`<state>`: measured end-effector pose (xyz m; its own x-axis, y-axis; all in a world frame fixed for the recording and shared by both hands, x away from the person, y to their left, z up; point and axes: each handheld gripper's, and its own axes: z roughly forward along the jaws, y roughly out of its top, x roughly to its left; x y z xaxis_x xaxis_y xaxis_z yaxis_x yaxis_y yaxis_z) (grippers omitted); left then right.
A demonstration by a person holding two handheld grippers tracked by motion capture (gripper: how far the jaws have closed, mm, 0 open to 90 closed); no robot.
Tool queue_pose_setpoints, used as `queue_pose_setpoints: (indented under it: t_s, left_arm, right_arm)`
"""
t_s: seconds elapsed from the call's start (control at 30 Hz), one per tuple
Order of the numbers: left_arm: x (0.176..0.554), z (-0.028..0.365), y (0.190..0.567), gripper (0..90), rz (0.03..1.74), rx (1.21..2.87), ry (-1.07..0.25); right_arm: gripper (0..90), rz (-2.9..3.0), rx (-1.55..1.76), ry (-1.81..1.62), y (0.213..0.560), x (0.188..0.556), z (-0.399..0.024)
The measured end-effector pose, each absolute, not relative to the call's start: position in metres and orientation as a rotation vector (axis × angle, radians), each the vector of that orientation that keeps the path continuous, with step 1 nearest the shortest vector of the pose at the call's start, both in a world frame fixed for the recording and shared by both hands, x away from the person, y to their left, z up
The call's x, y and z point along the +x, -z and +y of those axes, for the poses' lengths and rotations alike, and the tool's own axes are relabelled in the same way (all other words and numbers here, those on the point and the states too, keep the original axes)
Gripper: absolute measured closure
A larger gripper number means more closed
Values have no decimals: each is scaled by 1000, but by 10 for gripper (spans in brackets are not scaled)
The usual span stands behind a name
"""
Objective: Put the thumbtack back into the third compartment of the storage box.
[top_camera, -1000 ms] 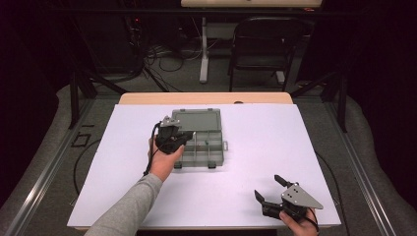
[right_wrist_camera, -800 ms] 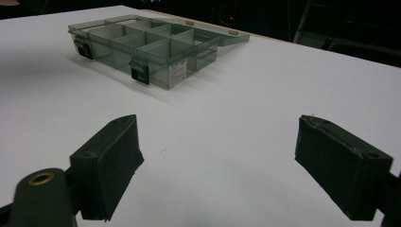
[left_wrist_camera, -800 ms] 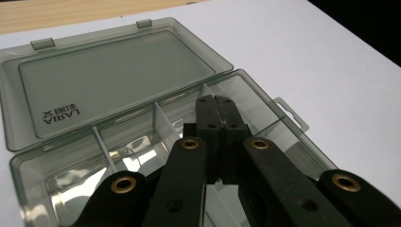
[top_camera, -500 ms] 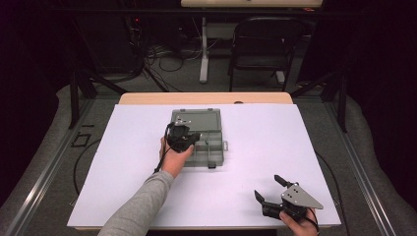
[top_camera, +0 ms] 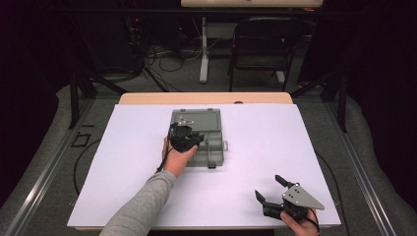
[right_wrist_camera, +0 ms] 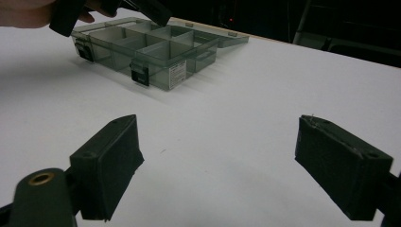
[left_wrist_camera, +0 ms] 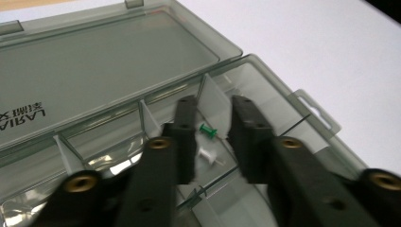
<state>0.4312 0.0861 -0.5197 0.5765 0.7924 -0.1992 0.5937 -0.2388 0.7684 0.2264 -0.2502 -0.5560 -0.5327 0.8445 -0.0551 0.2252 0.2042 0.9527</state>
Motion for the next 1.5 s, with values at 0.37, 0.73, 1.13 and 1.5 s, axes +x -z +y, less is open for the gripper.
queue_pose_setpoints:
  t_s: [0.37, 0.73, 1.13, 1.5]
  left_arm:
    - [412, 109, 501, 388, 1023, 1924, -299]
    - [383, 141, 498, 356, 1013, 1846, -268]
    - [318, 200, 492, 328, 933, 1757, -397]
    - [271, 254, 508, 320, 995, 1680, -449]
  right_arm:
    - [143, 1882, 1028, -1340, 559, 228, -253]
    - [144, 1872, 1021, -1326, 556, 222, -255]
    - [143, 1863, 1033, -1322, 557, 221, -255]
    - [143, 1860, 1038, -1321, 557, 221, -255]
